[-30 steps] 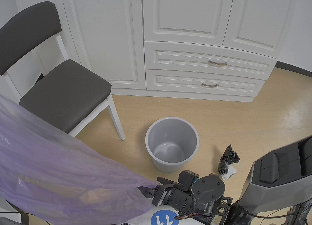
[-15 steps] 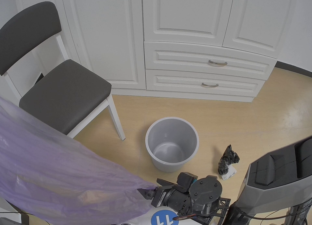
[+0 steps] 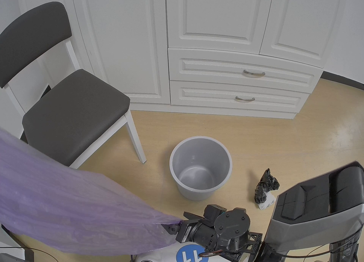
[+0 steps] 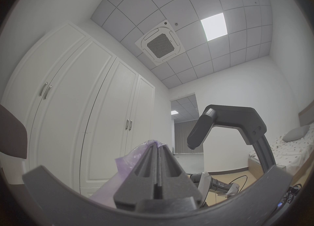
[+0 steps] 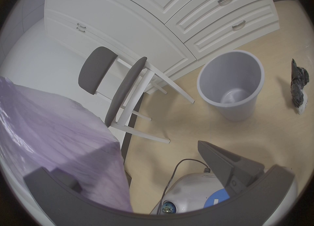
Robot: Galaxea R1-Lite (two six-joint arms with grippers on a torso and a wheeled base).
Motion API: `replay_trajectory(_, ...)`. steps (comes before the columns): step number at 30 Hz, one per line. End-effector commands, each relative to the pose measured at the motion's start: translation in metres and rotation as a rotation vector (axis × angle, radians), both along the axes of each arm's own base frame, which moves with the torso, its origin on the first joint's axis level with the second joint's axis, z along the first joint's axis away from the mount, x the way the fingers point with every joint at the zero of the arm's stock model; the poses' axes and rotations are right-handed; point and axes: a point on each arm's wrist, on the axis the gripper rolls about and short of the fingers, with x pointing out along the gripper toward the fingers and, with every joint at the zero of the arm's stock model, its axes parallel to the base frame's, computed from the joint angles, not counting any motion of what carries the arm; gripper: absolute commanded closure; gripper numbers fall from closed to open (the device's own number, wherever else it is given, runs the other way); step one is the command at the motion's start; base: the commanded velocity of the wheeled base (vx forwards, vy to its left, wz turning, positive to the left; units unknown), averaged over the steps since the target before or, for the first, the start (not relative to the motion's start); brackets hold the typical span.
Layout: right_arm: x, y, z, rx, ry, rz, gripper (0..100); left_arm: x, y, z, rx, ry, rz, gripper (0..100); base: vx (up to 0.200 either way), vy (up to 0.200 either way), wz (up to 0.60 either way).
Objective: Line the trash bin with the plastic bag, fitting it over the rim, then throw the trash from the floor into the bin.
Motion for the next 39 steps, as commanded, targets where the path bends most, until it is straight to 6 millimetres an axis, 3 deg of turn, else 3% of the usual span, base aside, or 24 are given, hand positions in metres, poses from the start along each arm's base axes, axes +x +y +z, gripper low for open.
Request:
replay_trajectory(1, 0.001, 0.001, -0.005, -0.001, 0.001, 0.001, 0, 0.0, 0.0, 0.0, -0.001, -0.001, 0.0, 100, 0.0, 0.0, 0.0)
replay_trajectory(12, 0.003, 0.0, -0.015, -0.026, 0.017, 0.0, 0, -0.001, 0.002, 0.001, -0.007, -0.006, 0.0, 100, 0.0, 0.0, 0.0)
replay_trajectory(18, 0.003, -0.001, -0.011, -0.018, 0.008, -0.001, 0, -0.001, 0.002, 0.001, -0.007, -0.006, 0.0, 100, 0.0, 0.0, 0.0)
replay_trajectory(25, 0.002, -0.002, 0.009, 0.023, -0.026, -0.004, 0, -0.001, 0.002, 0.0, -0.006, -0.005, 0.0, 100, 0.0, 0.0, 0.0)
replay_trajectory(39, 0.002, -0.003, 0.01, 0.024, -0.029, -0.005, 0, -0.001, 0.002, 0.0, -0.005, -0.004, 0.0, 100, 0.0, 0.0, 0.0)
